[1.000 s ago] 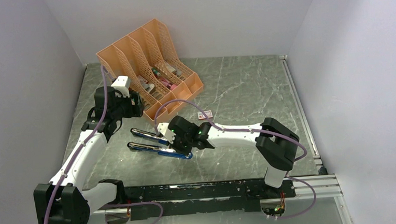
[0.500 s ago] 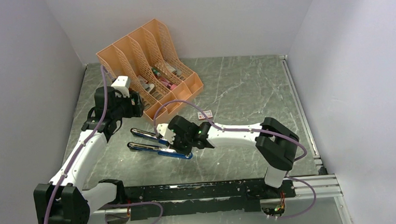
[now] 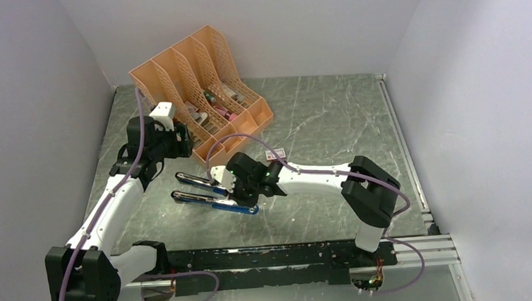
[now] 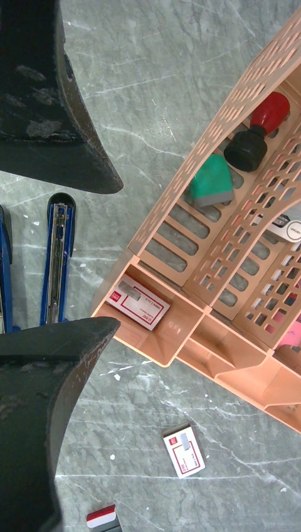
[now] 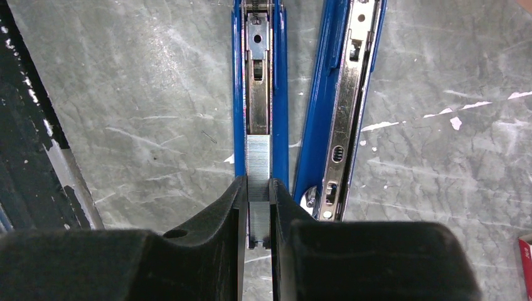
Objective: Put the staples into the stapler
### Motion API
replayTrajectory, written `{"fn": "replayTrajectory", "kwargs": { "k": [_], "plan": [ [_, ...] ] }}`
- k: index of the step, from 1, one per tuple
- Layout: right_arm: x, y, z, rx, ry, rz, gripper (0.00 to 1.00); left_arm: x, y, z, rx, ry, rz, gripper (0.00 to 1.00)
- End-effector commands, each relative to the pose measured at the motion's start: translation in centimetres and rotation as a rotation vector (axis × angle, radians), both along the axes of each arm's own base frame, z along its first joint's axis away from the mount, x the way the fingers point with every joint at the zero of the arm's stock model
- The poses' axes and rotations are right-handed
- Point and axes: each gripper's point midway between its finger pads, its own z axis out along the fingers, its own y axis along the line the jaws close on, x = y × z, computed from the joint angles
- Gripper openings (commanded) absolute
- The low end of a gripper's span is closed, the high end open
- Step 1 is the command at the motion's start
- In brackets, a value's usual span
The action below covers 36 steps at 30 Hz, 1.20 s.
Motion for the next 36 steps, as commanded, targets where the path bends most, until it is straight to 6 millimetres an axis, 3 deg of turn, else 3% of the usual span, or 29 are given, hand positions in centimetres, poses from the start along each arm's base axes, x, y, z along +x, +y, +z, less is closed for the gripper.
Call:
{"fn": "replayTrajectory", "kwargs": {
  "k": [1, 36],
  "plan": [
    [-0.38, 0.26, -0.12, -0.007, 0.030, 0.040, 0.00, -0.01, 0.04, 0.77, -0.005, -0.029, -0.007, 0.76],
    [0.32, 1.09, -0.36, 0.011, 0.068, 0.021, 0.00, 0.02, 0.12, 0.78, -0.002, -0.030, -0.003, 0.76]
  ]
}}
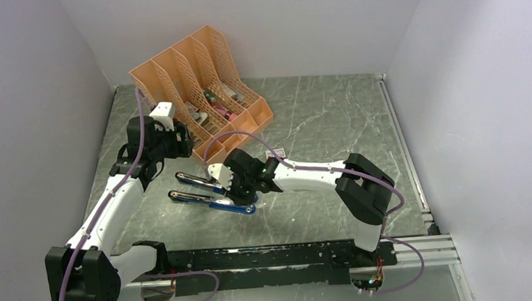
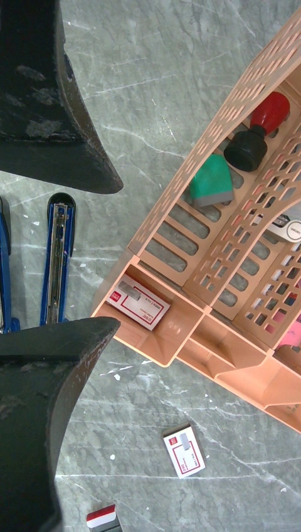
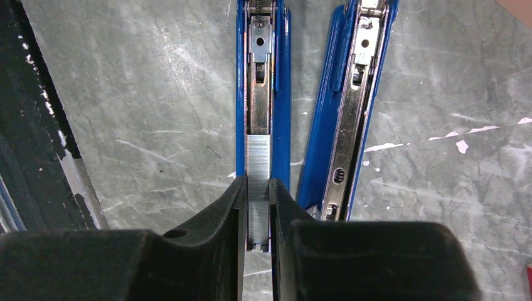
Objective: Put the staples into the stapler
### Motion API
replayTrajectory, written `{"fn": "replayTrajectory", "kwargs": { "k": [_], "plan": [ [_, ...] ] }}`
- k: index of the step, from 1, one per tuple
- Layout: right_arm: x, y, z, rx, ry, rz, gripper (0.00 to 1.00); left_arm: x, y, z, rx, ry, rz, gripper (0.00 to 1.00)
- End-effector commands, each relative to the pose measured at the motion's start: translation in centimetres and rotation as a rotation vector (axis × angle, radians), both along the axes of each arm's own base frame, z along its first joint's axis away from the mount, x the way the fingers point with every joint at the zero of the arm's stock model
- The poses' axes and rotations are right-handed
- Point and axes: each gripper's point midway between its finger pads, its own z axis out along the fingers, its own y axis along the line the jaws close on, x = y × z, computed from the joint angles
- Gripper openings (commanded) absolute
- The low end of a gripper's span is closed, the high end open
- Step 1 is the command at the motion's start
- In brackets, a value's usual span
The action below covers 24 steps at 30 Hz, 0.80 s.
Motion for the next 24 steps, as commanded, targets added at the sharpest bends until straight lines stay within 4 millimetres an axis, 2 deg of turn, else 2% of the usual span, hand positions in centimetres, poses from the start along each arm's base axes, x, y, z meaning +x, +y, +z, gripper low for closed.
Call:
{"fn": "replayTrajectory", "kwargs": {
  "k": [1, 17, 24],
  "plan": [
    [0.03, 0.06, -0.20, -0.006, 0.021, -0.006, 0.00, 0.02, 0.12, 0.79, -0.002, -0.029, -0.003, 0.76],
    [0.28, 0.12, -0.01, -0.023, 0.040, -0.012, 0.01, 0.02, 0.07, 0.76, -0.004, -0.029, -0.005, 0.76],
    [0.06, 0.27, -0.09, -0.009, 0.050, -0.009, 0.16, 0.01, 0.11, 0.78, -0.002, -0.029, -0.004, 0.76]
  ]
}}
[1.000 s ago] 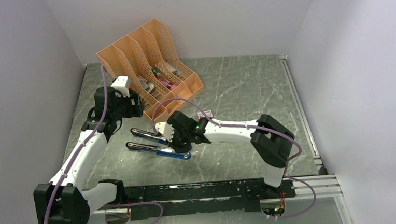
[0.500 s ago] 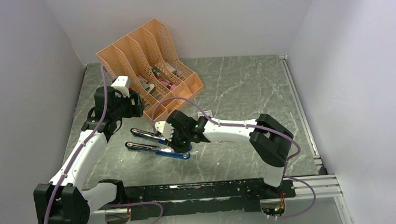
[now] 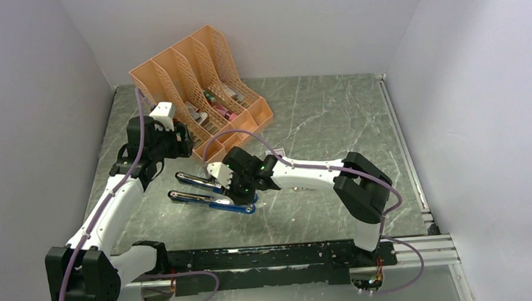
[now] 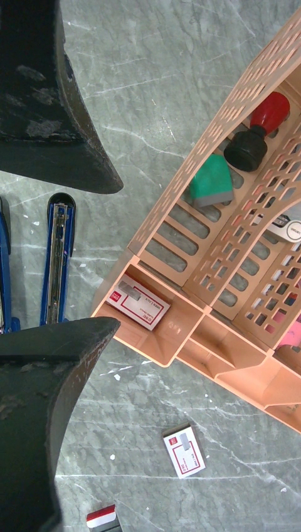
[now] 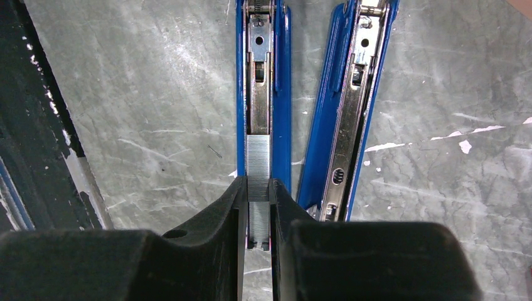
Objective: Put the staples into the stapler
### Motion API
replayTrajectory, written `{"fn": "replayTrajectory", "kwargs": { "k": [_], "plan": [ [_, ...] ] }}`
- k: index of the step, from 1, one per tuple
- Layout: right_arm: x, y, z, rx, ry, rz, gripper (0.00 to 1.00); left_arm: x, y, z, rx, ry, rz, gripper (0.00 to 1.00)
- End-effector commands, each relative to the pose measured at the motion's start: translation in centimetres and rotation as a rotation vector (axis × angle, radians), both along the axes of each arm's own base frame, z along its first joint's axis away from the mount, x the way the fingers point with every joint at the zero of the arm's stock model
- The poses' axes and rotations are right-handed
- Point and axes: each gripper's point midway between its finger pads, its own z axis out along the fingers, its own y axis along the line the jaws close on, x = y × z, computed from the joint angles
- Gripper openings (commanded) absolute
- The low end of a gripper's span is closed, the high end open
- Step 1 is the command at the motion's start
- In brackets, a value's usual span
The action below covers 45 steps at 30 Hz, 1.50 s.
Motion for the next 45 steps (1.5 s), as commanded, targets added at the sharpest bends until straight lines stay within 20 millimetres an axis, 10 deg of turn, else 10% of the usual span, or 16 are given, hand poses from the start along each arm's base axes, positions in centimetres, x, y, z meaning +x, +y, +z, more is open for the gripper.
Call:
{"fn": "replayTrajectory", "kwargs": {
  "k": [1, 20, 45],
  "plan": [
    [0.0, 0.2, -0.1, 0.008, 0.024, -0.008, 0.18, 0.0, 0.1, 0.8, -0.002, -0.029, -0.004, 0.76],
    [1.2, 0.0, 2.4, 0.152, 0.033, -0.094, 0.34, 0.0, 0.1, 0.8, -0.003, -0.030, -0.006, 0.76],
    [0.2, -2.2, 0.3, 0.059, 0.070, -0.089, 0.34, 0.0, 0.1, 0.8, -0.004, -0.029, -0.005, 0.76]
  ]
}}
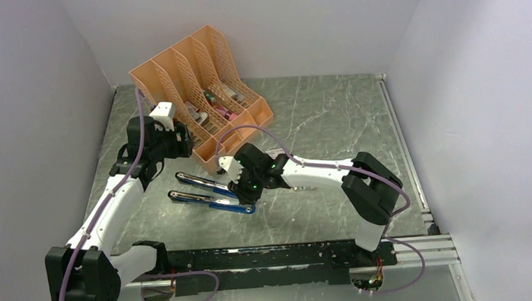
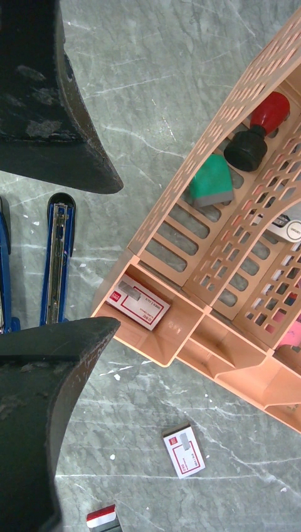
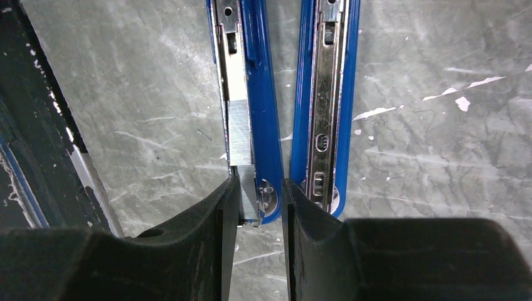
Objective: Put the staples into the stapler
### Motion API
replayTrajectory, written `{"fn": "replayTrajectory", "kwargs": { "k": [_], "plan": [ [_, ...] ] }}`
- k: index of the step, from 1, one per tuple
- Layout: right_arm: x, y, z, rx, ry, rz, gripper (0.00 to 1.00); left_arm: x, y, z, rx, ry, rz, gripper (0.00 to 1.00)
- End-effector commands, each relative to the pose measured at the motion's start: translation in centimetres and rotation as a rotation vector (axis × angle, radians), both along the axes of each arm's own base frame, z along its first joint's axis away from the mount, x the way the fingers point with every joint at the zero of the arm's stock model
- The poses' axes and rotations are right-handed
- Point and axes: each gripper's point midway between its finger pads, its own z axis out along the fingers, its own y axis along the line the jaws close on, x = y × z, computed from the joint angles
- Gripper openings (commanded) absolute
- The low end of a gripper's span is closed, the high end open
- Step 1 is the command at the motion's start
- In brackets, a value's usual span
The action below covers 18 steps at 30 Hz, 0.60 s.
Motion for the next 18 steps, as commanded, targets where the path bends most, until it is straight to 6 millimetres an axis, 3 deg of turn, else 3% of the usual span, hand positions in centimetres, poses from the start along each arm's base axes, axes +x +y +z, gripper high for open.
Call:
{"fn": "replayTrajectory", "kwargs": {
  "k": [1, 18],
  "plan": [
    [-0.57, -0.44, 0.21, 0.002, 0.012, 0.019, 0.34, 0.04, 0.06, 0.81, -0.004, -0.029, -0.006, 0.76],
    [0.14, 0.21, -0.21, -0.006, -0.002, 0.019, 0.34, 0.06, 0.14, 0.78, -0.001, -0.029, -0.003, 0.76]
  ]
}}
